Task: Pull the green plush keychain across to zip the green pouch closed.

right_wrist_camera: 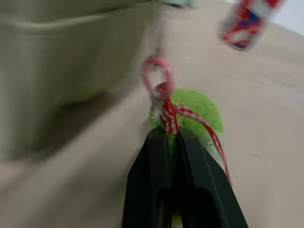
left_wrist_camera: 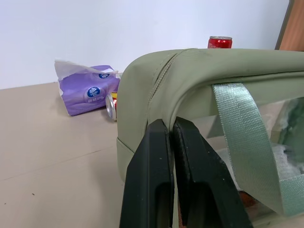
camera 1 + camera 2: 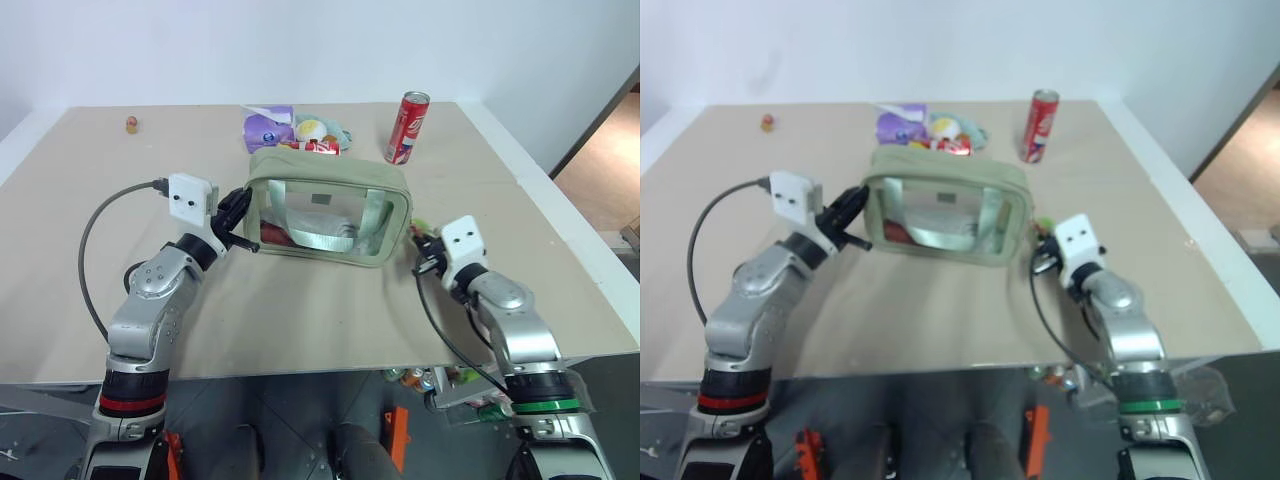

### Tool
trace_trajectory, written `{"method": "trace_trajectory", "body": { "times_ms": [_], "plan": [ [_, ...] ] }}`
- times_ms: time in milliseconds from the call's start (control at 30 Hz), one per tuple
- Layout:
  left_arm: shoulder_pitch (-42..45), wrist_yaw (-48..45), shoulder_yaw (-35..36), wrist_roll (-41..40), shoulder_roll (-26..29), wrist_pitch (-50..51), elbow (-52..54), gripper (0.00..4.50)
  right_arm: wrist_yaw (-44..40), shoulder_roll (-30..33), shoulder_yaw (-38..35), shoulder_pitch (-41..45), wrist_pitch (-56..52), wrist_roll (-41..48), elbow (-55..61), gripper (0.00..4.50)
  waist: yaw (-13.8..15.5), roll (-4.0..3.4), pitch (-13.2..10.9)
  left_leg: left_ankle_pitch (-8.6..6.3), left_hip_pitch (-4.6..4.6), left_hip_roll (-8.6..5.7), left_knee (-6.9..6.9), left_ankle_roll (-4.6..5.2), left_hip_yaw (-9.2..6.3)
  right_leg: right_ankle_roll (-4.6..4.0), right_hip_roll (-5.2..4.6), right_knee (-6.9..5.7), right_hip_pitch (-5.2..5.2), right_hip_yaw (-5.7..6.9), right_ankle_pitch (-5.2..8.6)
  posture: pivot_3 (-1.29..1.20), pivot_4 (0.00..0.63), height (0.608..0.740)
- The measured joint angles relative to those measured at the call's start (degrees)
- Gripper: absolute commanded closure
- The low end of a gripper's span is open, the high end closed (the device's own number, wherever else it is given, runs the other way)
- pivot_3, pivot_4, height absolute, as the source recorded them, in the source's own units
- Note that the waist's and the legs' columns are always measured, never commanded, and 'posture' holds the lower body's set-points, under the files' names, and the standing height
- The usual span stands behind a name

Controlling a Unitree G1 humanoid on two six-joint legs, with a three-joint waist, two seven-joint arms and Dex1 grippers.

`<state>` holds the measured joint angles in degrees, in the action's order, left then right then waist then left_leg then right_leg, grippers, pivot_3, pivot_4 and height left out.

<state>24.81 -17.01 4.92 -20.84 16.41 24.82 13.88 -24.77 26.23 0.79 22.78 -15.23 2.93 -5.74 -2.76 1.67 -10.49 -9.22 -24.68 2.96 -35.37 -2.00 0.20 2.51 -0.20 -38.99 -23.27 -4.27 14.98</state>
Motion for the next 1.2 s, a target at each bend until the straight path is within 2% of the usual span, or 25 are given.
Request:
{"method": "trace_trajectory", "body": {
  "times_ms": [233,433,600,633,867,1000,1033,1100,1200],
  "plan": [
    [0.0,0.6,0.4,0.0,-0.3,0.3,0.0,4.50,-1.4,-2.4,3.5,1.4,2.6,-1.6,-2.0,4.46,0.0,0.03,0.0,0.00,0.01,0.00,-0.01,0.00,0.01,-0.01,0.00,0.00,0.01,0.00,-0.02,0.00,0.150,0.740],
    [0.1,0.7,0.5,0.1,-0.2,0.5,-0.2,4.50,-1.3,-3.3,3.4,3.0,4.0,-2.1,-4.8,4.46,0.0,0.03,0.0,0.00,0.01,0.01,-0.01,0.00,0.01,-0.01,0.00,0.00,0.01,0.00,-0.02,0.00,0.150,0.740],
    [-0.1,-1.2,1.6,-1.5,0.2,1.3,-1.1,4.50,-3.0,-2.0,0.3,2.8,4.6,0.3,-4.8,2.79,0.1,0.03,0.0,0.00,-0.02,0.00,-0.01,0.00,0.01,0.00,-0.01,0.00,0.01,0.00,-0.01,0.00,0.150,0.740],
    [-0.1,-1.9,2.2,-2.5,0.3,1.9,-1.3,3.79,-3.5,-1.5,-1.1,2.7,4.6,1.4,-4.4,2.45,0.1,0.03,0.0,0.00,-0.03,0.00,-0.01,0.00,0.01,0.01,-0.02,0.00,0.01,0.01,-0.01,0.00,0.150,0.740],
    [-0.1,-6.2,3.4,-5.0,3.2,3.0,-2.2,1.50,-7.8,2.2,-8.6,2.4,3.7,9.4,2.7,0.02,0.1,0.03,0.0,0.00,-0.02,0.00,0.00,0.00,-0.01,0.01,-0.01,0.01,0.01,0.02,0.00,0.00,0.150,0.740],
    [-0.1,-9.2,5.4,-8.2,5.9,4.4,-2.3,0.20,-11.3,5.5,-10.6,0.5,2.4,12.8,5.9,0.00,0.1,0.03,0.0,0.00,-0.02,0.00,0.01,0.00,-0.01,0.00,-0.02,0.01,0.01,0.03,0.02,0.00,0.150,0.740],
    [-0.1,-9.8,6.7,-9.5,6.9,5.2,-2.3,0.05,-12.3,6.5,-11.2,-0.5,1.8,13.6,6.6,0.00,0.1,0.04,0.0,0.00,-0.03,0.01,0.01,0.00,-0.01,0.00,-0.01,0.01,0.00,0.04,0.04,0.00,0.150,0.740],
    [-0.2,-10.7,8.6,-11.4,7.8,5.8,-2.2,0.05,-13.3,7.5,-12.4,-1.9,0.7,15.0,7.7,0.00,0.1,0.03,0.0,0.00,-0.03,0.00,0.01,0.00,0.00,0.00,-0.04,0.01,0.00,0.03,0.04,0.00,0.150,0.740],
    [-4.3,-14.7,12.4,-14.3,13.3,7.1,-1.4,0.05,-17.2,11.5,-15.5,-7.7,-5.0,21.2,13.6,0.00,0.0,0.03,0.0,-0.05,0.00,0.03,0.10,0.01,0.01,-0.05,-0.03,0.01,-0.02,0.02,0.14,0.00,0.150,0.740]
  ]
}}
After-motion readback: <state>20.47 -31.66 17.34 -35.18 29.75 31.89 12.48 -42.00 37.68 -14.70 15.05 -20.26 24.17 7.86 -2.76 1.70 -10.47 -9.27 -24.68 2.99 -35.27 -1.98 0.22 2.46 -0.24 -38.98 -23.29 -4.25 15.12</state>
